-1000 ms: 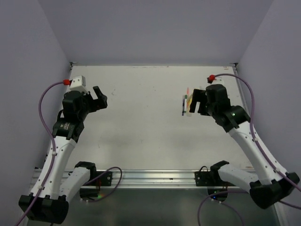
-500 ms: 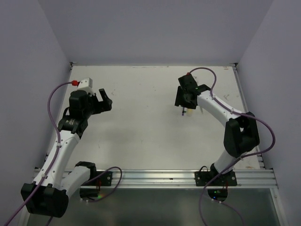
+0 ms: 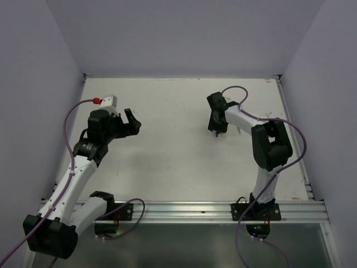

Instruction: Open the pen caps

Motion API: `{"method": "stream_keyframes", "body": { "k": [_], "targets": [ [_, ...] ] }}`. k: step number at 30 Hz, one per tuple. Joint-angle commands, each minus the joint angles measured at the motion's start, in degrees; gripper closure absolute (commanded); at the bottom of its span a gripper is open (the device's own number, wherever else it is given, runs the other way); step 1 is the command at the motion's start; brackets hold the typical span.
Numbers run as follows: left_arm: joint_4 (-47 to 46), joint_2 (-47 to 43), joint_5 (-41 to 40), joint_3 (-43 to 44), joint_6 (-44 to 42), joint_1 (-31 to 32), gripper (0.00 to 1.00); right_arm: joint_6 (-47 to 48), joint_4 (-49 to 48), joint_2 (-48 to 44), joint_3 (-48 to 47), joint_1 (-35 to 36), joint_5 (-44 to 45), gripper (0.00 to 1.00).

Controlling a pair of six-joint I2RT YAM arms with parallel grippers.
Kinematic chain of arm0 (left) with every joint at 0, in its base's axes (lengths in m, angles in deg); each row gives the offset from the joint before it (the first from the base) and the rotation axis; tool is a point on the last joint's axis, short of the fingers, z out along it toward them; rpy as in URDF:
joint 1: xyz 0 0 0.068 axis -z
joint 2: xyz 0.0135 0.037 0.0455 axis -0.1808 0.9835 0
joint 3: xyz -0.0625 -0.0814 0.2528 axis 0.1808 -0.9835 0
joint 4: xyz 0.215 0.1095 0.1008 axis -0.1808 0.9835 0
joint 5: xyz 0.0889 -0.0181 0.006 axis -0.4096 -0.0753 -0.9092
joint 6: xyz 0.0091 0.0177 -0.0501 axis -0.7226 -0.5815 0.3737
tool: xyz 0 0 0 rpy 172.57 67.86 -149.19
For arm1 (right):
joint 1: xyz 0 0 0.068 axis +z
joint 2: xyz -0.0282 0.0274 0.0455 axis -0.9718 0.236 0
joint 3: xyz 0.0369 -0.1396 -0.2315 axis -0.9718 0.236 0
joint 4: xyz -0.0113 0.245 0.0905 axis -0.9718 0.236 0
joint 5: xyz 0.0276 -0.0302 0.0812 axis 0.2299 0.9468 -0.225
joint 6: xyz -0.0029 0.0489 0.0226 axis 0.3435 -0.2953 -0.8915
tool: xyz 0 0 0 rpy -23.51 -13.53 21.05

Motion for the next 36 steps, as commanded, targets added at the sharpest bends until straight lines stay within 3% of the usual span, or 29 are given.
{"method": "stream_keyframes", "body": {
  "k": [1, 12, 20, 27, 36],
  "targets": [
    [-2.52, 0.29, 2.25, -0.14, 1.44, 0.29, 0.00, -1.45, -3.43, 0.39, -0.59, -1.16, 1.28, 0.58],
    [-1.99, 1.44, 1.55, 0.91, 0.30, 0.29, 0.00, -0.48, -4.75, 5.05, -0.42, -1.25, 0.31, 0.67],
    [-3.30, 2.49, 2.95, 1.00, 0.65, 0.29, 0.00, 1.36, -5.45, 9.09, -1.99, -1.43, 1.10, 0.66],
    [-5.24, 4.77, 5.76, 2.32, 1.87, 0.29, 0.00, 7.51, -7.56, 11.11, -4.46, -0.64, -1.79, 1.00],
    [-10.42, 10.22, 11.91, 5.83, 6.26, 0.38, 0.00, 14.71, -20.12, -1.79, 1.51, 7.26, -9.97, 1.00]
  ]
}}
